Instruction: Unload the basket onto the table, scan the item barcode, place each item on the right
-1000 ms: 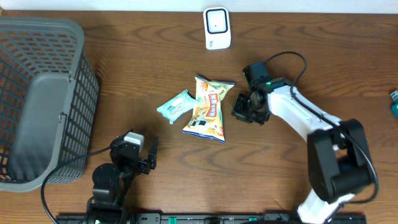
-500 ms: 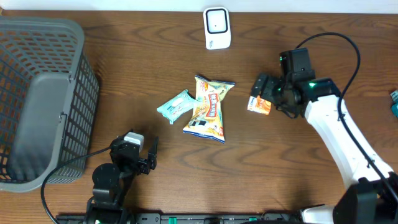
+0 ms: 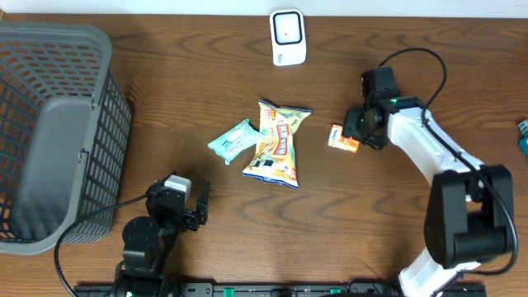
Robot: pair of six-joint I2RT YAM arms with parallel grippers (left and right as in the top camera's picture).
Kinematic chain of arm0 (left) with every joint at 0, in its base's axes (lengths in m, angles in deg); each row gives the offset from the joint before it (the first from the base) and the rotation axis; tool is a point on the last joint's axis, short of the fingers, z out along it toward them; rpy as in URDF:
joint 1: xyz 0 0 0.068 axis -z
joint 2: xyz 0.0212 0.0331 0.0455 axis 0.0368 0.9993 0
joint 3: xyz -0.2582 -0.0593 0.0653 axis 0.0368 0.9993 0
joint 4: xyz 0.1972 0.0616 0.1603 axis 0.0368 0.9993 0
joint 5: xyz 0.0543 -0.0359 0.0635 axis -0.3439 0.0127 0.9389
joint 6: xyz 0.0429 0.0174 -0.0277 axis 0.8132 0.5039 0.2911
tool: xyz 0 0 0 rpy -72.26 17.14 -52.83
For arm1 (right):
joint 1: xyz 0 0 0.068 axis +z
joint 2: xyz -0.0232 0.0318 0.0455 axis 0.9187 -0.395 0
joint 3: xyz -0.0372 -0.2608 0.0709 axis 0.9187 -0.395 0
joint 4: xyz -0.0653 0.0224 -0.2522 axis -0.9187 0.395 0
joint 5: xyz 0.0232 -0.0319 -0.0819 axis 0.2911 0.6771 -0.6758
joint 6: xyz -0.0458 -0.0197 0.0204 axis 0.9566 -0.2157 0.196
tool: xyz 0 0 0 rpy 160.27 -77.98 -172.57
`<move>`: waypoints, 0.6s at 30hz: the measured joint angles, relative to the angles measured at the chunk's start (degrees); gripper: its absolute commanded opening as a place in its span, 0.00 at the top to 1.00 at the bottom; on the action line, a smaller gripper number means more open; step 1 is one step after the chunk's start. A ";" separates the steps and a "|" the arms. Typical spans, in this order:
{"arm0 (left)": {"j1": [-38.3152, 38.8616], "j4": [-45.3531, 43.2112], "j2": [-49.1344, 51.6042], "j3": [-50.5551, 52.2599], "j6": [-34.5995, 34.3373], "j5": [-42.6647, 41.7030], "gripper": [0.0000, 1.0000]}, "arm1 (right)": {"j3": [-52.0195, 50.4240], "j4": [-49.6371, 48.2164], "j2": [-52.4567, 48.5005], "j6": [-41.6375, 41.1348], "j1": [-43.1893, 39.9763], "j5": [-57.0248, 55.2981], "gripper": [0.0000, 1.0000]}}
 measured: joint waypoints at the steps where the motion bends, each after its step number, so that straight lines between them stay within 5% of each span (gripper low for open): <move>1: 0.00 0.00 0.00 0.00 0.00 0.00 0.23 | -0.02 -0.02 -0.72 0.02 0.00 -0.35 0.53; 11: 0.00 0.00 0.00 0.00 0.00 0.00 0.23 | 0.09 -0.61 -3.91 0.17 -1.16 -1.70 0.63; 18: 0.00 0.00 0.00 0.00 0.00 0.00 0.23 | 2.47 -1.03 -6.75 0.81 -1.16 0.85 0.93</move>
